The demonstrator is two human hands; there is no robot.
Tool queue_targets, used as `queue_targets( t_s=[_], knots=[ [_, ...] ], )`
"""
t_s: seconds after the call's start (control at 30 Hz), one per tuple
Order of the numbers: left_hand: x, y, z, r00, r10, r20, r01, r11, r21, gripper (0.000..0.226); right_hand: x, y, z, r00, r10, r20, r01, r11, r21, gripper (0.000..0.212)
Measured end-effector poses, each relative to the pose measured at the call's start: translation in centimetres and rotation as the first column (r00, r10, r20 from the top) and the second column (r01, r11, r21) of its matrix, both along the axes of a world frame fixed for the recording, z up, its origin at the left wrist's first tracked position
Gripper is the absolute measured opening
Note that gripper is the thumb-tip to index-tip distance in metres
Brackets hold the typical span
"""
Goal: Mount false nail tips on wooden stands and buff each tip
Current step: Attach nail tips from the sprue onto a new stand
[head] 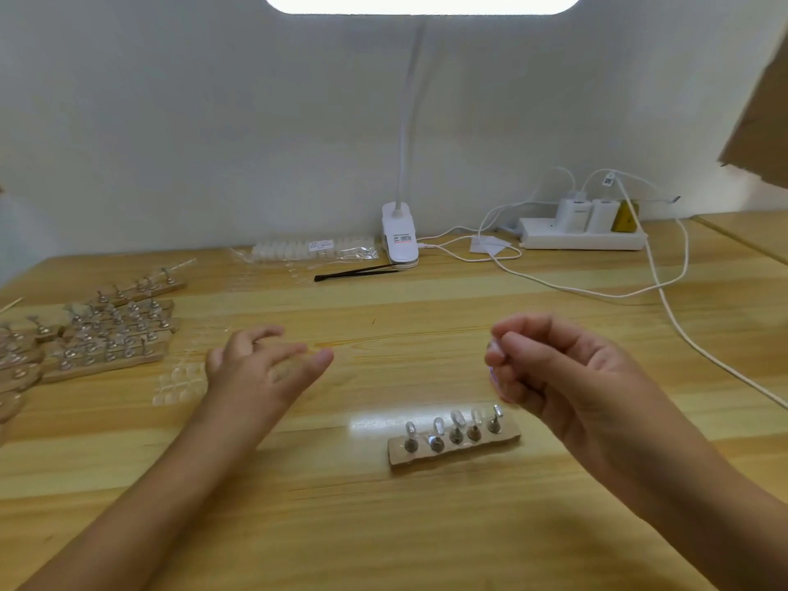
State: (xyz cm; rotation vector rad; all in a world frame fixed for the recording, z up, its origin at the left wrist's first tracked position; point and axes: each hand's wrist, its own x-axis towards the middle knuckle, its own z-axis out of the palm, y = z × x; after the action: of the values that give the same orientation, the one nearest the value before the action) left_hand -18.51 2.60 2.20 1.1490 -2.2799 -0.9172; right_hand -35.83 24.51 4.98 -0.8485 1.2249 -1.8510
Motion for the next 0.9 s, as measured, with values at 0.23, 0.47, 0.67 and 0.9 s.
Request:
queue_targets(
  t_s=[0.23, 0.47, 0.67, 0.9],
  knots=[
    [0.7, 3.1, 1.6, 0.93, -0.126, -0.345, 0.131, 0.991, -0.01, 0.045, 1.8, 0.3, -0.1, 0.932, -0.047, -0.359, 0.054, 0.998, 0.011, 0.027],
    [-0.1, 8.9, 1.8, 0.801, -0.334, -0.497, 0.555, 0.724, 0.409, 0.036, 2.9, 0.3, -1.2, 0.413, -0.231, -0.881, 0.113, 0.973, -0.203, 0.014],
    [-0.3, 8.9, 1.5, 0.795, -0.224, -0.563, 0.542, 0.679, 0.496, 0.018, 2.7, 0.2, -1.3, 0.134, -0.257, -0.957, 0.149, 0.96, -0.237, 0.018],
    [-0.2, 8.9, 1.5, 0.774, -0.258, -0.578, 0.565, 0.693, 0.448, 0.023, 2.5, 0.1, -1.4, 0.365, -0.143, -0.92, 0.1, 0.988, -0.113, 0.022]
  ],
)
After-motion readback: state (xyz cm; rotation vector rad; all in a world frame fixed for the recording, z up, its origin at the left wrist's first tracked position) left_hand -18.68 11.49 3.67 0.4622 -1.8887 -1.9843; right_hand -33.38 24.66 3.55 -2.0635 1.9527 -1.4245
